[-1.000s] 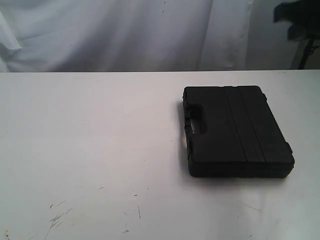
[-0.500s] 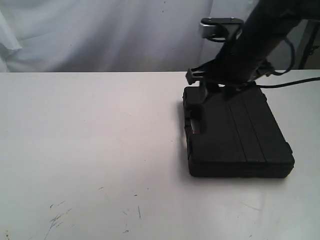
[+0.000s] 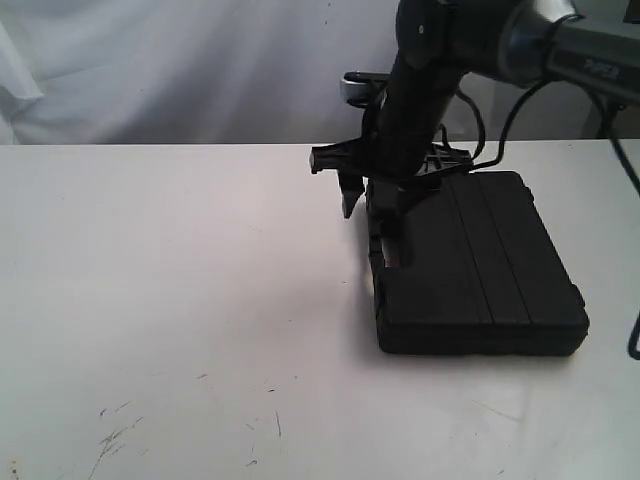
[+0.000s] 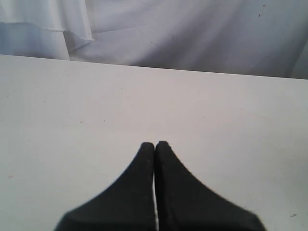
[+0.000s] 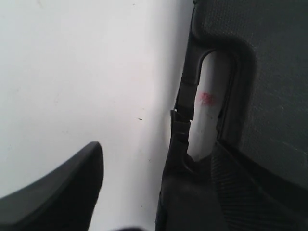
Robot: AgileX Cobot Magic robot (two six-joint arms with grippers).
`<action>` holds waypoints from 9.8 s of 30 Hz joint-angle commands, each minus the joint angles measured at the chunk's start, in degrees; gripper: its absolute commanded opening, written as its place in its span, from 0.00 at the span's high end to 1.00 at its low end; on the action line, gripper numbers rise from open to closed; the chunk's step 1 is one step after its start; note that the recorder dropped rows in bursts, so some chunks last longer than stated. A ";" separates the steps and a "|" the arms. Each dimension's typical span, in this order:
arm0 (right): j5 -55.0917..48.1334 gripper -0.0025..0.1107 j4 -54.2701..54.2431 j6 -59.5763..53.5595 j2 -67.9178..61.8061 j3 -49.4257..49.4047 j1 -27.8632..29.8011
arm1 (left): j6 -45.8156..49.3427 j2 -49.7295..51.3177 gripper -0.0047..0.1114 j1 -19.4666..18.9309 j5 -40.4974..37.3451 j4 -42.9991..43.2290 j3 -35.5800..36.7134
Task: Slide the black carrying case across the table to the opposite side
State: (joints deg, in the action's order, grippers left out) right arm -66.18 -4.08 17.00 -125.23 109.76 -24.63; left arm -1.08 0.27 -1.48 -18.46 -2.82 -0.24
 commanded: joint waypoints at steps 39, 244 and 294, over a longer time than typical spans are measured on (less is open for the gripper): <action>-3.68 0.98 4.83 4.63 -15.35 8.15 -0.33 | -0.35 -0.27 0.96 0.12 0.58 -0.02 0.24; 62.19 0.98 -2.74 -15.05 116.95 -109.76 24.63 | -7.08 -0.27 0.96 0.12 37.71 -48.18 -1.67; 47.79 0.98 -5.86 -14.05 125.23 -109.76 24.63 | 4.07 115.79 0.77 16.84 -37.22 -17.91 -87.35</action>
State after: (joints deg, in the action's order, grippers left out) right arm -18.37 -9.92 3.08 -0.36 0.11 -0.57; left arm 3.81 113.67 14.96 -56.68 -18.12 -86.54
